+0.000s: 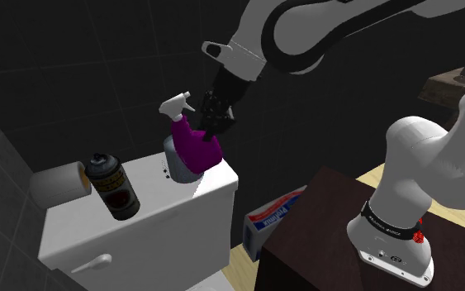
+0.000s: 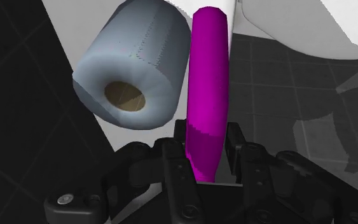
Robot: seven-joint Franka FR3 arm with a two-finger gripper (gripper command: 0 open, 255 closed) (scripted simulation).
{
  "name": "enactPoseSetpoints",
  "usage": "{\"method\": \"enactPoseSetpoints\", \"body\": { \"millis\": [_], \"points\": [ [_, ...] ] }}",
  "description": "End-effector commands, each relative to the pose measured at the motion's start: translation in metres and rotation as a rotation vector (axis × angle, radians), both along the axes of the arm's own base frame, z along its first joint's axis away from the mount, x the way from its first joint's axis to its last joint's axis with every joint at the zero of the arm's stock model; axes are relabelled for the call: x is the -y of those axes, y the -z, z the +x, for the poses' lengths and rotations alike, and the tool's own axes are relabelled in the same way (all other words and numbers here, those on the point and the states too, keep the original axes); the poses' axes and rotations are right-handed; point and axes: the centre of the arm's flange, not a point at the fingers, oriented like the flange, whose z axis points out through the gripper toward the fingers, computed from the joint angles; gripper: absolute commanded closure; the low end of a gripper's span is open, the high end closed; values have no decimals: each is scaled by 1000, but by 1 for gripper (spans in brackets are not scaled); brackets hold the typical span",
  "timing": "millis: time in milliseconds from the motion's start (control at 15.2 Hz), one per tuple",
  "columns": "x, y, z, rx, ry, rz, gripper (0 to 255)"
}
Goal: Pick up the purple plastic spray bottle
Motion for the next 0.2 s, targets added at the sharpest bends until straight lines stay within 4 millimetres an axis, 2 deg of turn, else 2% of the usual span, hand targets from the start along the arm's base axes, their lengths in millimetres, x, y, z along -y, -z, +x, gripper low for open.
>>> {"method": "enactPoseSetpoints", "body": {
  "millis": [0,132],
  "points": [
    [0,-9,0,0,0,0,255],
    [0,-10,0,0,0,0,255]
  ]
}}
